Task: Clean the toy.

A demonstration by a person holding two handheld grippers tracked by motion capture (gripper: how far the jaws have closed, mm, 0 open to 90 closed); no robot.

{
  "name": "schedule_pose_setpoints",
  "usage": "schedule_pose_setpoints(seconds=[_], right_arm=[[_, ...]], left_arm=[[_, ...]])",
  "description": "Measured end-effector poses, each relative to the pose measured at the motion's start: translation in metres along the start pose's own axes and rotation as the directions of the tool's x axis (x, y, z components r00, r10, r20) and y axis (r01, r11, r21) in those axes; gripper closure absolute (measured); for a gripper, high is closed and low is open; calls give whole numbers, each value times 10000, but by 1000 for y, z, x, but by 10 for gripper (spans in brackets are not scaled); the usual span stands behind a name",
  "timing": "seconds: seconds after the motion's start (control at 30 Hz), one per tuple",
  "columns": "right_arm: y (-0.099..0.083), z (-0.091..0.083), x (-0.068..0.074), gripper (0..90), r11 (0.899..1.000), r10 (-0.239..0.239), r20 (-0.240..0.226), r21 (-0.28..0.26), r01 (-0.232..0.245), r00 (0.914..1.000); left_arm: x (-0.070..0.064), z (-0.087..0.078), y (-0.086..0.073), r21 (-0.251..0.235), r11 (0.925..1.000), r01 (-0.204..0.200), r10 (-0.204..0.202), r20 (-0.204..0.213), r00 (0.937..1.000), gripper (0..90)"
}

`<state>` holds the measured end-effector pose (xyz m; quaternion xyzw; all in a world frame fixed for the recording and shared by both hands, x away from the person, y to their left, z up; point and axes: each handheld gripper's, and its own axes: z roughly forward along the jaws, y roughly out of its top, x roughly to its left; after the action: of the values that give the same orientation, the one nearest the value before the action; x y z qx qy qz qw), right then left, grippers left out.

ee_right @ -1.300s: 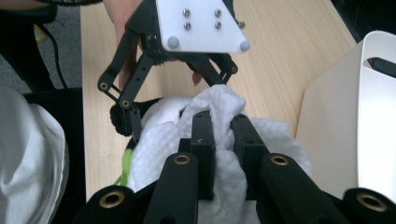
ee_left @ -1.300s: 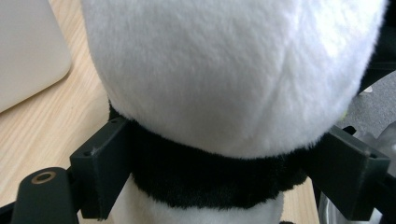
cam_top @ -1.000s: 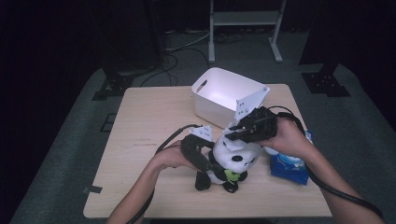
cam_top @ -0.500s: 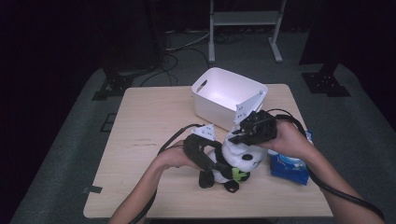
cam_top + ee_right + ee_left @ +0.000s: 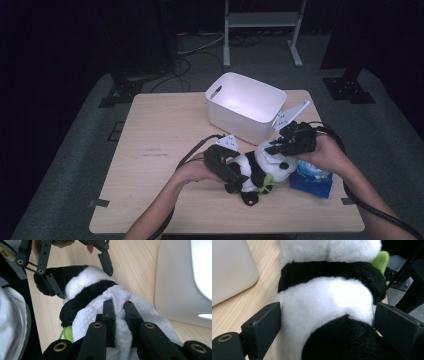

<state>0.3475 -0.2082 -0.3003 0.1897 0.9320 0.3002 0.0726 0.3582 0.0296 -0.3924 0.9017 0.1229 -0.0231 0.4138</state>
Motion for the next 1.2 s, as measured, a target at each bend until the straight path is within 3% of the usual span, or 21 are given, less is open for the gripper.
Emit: schedule_pose_setpoints(seconds=[0.07,0.2,0.23,0.3,0.43,0.5,0.53,0.6,0.63,0.87,0.93,1.0,1.03,1.07,1.13,1.2], right_arm=[[-3,0,0,811,10000,51,-103,-20,-52,9999],[-7,1,1,811,10000,66,-123,68,-65,9999],[-7,1,1,811,10000,94,-108,34,-94,9999],[-6,-4,1,811,9998,123,-193,-146,-126,9997],[2,-5,7,809,9997,-175,-211,-147,172,9996],[4,-4,9,809,9996,-260,-200,-60,259,9995],[9,1,12,808,9988,-475,-247,119,478,9986],[12,4,14,808,9983,-553,-261,143,557,9981],[17,13,17,808,9972,-729,-451,116,735,9963],[37,42,28,808,9942,-1066,-1007,-274,1043,9892],[45,60,33,806,9915,-1303,-1163,-101,1300,9846],[45,65,35,806,9901,-1390,-1169,11,1401,9834],[43,69,33,807,9908,-1331,-1250,83,1352,9832],[43,69,33,807,9908,-1331,-1250,83,1352,9832],[38,68,30,807,9932,-1142,-1297,63,1160,9850],[31,69,28,806,9949,-971,-1346,135,998,9861]], left_arm=[[1,4,-1,75,10000,-5,5,-40,10000,51],[0,4,-3,14,10000,-90,90,-4,10000,263],[0,2,-3,-42,9999,-102,102,-3,9999,263],[-1,-2,-3,-87,9997,-209,209,-1,9998,345],[0,-15,-2,111,9991,-408,407,93,9991,363],[1,-26,0,462,9968,-653,656,-35,9978,368],[1,-36,1,874,9925,-850,870,-195,9960,374],[1,-40,1,1035,9903,-929,964,-292,9949,376],[1,-45,1,1432,9840,-1057,1114,-320,9933,376],[-2,-52,2,1905,9717,-1398,1448,-124,9894,374],[-3,-49,1,1847,9728,-1395,1434,-78,9896,363],[-3,-48,0,1825,9738,-1358,1402,-115,9901,353],[-2,-47,-2,1609,9791,-1247,1268,-27,9919,322],[-2,-47,-2,1609,9791,-1247,1268,-27,9919,303],[-1,-46,-3,1322,9862,-995,995,69,9950,290],[0,-45,-2,1190,9873,-1053,1037,196,9944,254]])
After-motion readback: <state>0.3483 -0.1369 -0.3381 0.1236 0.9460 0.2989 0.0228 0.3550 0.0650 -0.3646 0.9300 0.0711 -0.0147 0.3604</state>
